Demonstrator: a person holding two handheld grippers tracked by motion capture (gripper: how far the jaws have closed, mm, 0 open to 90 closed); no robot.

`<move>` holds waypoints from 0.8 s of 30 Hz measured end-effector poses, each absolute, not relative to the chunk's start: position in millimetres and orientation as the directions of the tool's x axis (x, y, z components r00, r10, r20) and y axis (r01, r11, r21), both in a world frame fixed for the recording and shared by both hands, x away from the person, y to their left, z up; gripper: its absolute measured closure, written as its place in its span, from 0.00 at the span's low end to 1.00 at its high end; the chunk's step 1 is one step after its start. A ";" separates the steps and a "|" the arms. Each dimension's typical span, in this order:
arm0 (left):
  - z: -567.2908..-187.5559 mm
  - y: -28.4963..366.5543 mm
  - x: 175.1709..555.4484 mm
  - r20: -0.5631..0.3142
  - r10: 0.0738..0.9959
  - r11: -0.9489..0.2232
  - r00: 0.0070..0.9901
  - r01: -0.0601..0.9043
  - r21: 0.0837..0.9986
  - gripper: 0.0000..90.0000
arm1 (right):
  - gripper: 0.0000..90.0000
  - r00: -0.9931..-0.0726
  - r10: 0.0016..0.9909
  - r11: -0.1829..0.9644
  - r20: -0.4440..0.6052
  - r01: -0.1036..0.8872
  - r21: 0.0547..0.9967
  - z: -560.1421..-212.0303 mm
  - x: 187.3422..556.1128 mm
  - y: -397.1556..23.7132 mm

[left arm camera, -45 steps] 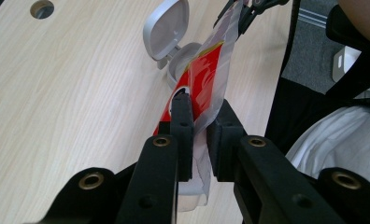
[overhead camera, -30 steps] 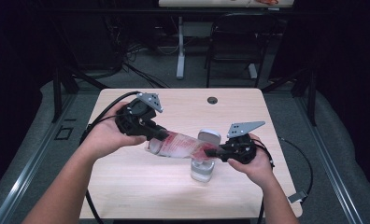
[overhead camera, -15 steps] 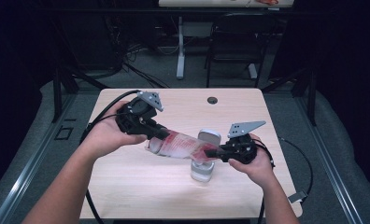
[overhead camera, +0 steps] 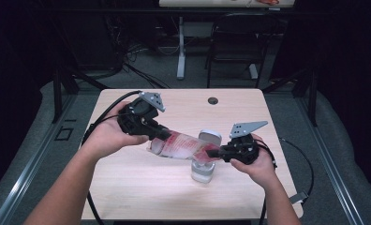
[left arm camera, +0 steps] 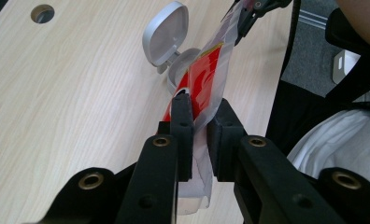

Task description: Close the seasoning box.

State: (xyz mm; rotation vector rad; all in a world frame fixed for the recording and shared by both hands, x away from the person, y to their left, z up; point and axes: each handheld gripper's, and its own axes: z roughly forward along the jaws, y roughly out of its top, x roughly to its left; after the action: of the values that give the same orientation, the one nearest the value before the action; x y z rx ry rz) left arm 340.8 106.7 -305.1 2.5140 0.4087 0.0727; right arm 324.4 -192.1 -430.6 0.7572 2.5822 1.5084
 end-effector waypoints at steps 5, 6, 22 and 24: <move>-302.5 107.3 339.7 -0.030 0.305 -0.788 0.952 0.269 0.554 0.91 | 0.99 -0.880 0.434 0.405 0.193 0.382 0.831 -431.7 324.9 -189.5; -302.1 107.7 339.5 -0.028 0.306 -0.788 0.952 0.269 0.554 0.91 | 0.99 -0.880 0.433 0.401 0.198 0.385 0.831 -432.2 324.9 -188.2; -303.3 111.2 340.6 -0.038 0.318 -0.777 0.947 0.283 0.563 0.91 | 0.99 -0.886 0.423 0.416 0.191 0.377 0.827 -430.7 325.3 -184.9; -303.8 111.7 341.4 -0.039 0.320 -0.775 0.947 0.285 0.565 0.91 | 0.99 -0.886 0.422 0.413 0.193 0.377 0.829 -429.9 324.8 -185.5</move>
State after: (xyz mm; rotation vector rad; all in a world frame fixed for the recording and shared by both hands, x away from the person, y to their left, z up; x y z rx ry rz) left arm 341.4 111.7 -303.8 2.5056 0.4276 0.0783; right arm 324.8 -185.5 -429.9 0.7368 2.6018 1.5064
